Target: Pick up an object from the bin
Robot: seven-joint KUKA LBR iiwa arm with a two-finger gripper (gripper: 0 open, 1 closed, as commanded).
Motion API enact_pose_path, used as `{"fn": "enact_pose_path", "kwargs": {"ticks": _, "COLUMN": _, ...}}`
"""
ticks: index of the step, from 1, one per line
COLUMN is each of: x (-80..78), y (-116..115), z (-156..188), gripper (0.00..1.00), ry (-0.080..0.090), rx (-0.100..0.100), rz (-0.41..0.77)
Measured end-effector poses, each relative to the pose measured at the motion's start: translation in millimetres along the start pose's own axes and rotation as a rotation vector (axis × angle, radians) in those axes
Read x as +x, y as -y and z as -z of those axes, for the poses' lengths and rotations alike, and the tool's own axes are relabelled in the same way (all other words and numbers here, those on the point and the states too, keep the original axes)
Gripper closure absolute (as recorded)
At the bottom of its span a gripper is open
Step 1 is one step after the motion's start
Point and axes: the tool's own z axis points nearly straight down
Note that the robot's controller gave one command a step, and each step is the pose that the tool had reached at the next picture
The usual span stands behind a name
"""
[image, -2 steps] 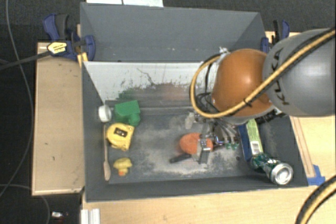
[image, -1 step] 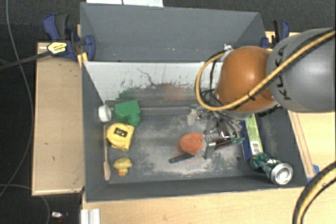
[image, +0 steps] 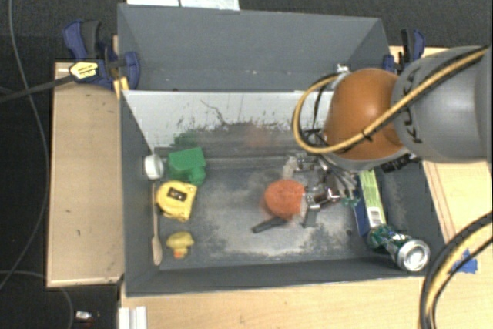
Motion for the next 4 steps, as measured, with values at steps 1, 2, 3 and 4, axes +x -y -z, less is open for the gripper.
{"fn": "enact_pose_path", "kwargs": {"ticks": 1, "x": 12.1, "y": -3.7, "z": -8.1, "gripper": 0.0, "ry": 0.002, "rx": 0.002, "rz": -0.089}}
{"fn": "enact_pose_path", "kwargs": {"ticks": 2, "x": 50.8, "y": 4.4, "z": 23.8, "gripper": 0.0, "ry": -0.003, "rx": 0.001, "rz": 0.021}}
{"fn": "enact_pose_path", "kwargs": {"ticks": 3, "x": 23.4, "y": -2.3, "z": -2.3, "gripper": 0.0, "ry": 0.002, "rx": -0.001, "rz": -0.134}}
{"fn": "enact_pose_path", "kwargs": {"ticks": 4, "x": 29.7, "y": 11.3, "z": -15.5, "gripper": 0.0, "ry": 0.005, "rx": -0.001, "rz": -0.177}}
